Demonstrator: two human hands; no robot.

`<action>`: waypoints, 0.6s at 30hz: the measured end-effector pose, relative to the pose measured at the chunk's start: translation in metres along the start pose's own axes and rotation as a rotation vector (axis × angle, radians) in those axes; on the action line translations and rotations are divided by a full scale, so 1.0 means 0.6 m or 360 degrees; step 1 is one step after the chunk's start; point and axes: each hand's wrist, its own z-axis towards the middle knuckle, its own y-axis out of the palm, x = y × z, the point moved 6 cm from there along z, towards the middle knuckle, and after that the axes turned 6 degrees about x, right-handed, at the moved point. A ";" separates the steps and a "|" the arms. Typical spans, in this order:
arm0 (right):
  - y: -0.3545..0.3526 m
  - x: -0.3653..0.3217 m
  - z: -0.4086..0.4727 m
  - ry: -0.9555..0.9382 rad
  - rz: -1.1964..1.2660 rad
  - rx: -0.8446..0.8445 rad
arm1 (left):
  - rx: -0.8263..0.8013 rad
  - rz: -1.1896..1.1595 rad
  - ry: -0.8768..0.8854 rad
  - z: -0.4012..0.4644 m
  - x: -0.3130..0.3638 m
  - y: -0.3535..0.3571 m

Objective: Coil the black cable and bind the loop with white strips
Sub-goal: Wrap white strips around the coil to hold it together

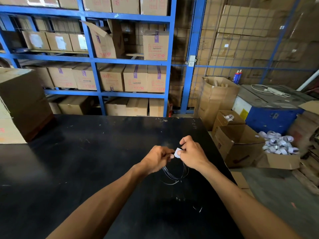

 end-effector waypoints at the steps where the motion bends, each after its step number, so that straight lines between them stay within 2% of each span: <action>1: 0.001 0.007 0.007 0.0044 0.0053 -0.0022 | -0.0005 0.0045 0.0027 -0.002 0.002 0.001; 6: -0.001 0.035 0.020 0.0251 0.0643 -0.0083 | 0.0164 -0.0487 -0.0340 0.004 -0.022 -0.005; 8: 0.005 0.051 0.014 0.0408 0.0892 -0.0231 | 0.0216 -0.0617 -0.0346 0.011 -0.025 -0.013; 11: 0.016 0.062 0.004 0.0414 0.1178 -0.0463 | 0.0306 -0.0840 -0.0347 0.022 -0.026 -0.017; 14: 0.010 0.067 0.003 0.0516 0.1561 -0.0257 | 0.0338 -0.0930 -0.0338 0.031 -0.028 -0.009; 18: 0.004 0.070 0.007 0.0715 0.1886 0.0031 | 0.0349 -0.1177 -0.0464 0.029 -0.046 0.008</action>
